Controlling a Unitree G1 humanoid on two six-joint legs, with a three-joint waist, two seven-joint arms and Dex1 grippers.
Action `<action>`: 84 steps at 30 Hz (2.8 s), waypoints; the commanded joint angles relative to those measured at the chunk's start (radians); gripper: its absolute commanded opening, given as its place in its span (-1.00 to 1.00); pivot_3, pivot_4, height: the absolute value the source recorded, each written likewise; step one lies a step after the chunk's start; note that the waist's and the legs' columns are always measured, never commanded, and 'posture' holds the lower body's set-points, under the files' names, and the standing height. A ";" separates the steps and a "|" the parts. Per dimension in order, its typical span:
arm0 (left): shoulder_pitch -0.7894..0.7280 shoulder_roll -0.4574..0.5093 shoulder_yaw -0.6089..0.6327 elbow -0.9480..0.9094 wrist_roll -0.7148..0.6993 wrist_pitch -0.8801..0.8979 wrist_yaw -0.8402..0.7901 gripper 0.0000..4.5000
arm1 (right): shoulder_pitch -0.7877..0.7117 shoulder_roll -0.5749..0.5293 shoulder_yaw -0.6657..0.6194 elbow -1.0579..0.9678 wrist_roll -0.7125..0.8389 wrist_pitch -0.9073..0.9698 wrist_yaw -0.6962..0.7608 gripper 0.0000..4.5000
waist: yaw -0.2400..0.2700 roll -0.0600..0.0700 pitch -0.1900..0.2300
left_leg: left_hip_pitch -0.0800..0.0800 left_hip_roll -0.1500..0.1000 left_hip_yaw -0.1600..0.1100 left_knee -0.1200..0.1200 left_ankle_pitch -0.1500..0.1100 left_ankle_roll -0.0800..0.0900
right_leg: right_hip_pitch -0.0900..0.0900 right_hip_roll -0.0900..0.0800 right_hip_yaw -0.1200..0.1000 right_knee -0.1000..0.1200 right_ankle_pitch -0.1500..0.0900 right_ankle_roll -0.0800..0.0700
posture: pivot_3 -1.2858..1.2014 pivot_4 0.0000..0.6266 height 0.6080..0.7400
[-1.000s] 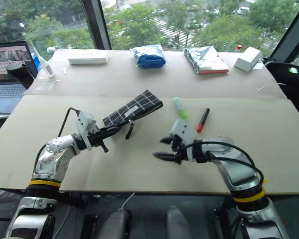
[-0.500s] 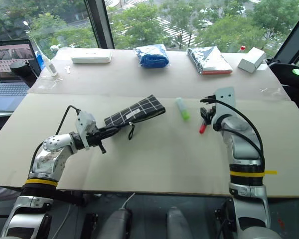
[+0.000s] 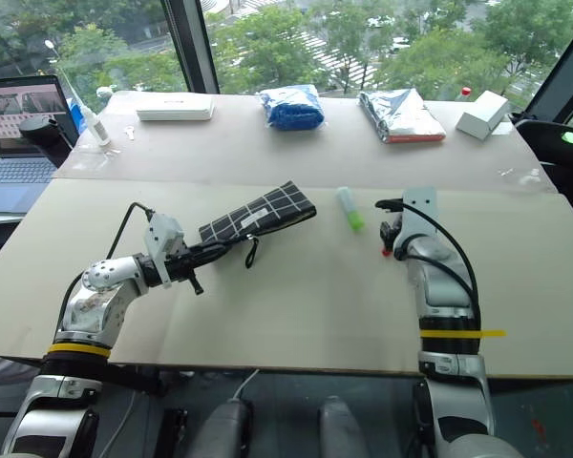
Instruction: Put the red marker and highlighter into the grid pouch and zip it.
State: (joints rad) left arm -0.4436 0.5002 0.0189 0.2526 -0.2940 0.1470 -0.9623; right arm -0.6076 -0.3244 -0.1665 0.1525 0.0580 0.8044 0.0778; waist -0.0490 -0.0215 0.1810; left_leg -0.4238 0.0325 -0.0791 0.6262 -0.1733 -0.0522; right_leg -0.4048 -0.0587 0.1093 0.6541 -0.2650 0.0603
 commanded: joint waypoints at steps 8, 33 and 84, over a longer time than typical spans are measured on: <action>-0.018 0.003 0.019 -0.019 -0.013 -0.005 0.008 -1.00 | 0.038 0.035 -0.005 0.026 -0.019 -0.070 -0.040 -0.20 | -0.003 0.000 0.000 | 0.000 0.000 0.000 0.000 0.000 0.000 | 0.000 0.000 0.000 0.000 0.000 0.000 | 0.03 -0.52 1.00; -0.006 0.082 0.030 -0.081 -0.059 0.082 -0.067 -1.00 | 0.072 -0.383 0.320 -0.085 -0.168 -1.006 0.605 -0.73 | -0.012 0.001 0.001 | 0.000 0.000 0.000 0.000 0.000 0.000 | 0.002 0.000 -0.001 -0.005 0.000 0.001 | 0.03 -0.52 1.00; -0.028 0.058 0.021 -0.063 -0.065 0.096 -0.090 -1.00 | -0.324 -0.033 0.685 0.474 -0.615 -1.502 0.448 -0.29 | -0.020 0.001 0.001 | 0.001 0.000 -0.001 0.000 0.000 0.000 | 0.001 0.000 -0.001 0.001 0.001 -0.001 | 0.03 -0.52 1.00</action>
State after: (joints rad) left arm -0.4565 0.5587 0.0236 0.2197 -0.3394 0.2477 -1.0503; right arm -0.9178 -0.3757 0.5051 0.6322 -0.5810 -0.6702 0.5077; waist -0.0687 -0.0209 0.1816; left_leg -0.4224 0.0328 -0.0797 0.6261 -0.1732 -0.0525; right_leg -0.4042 -0.0588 0.1082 0.6552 -0.2645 0.0595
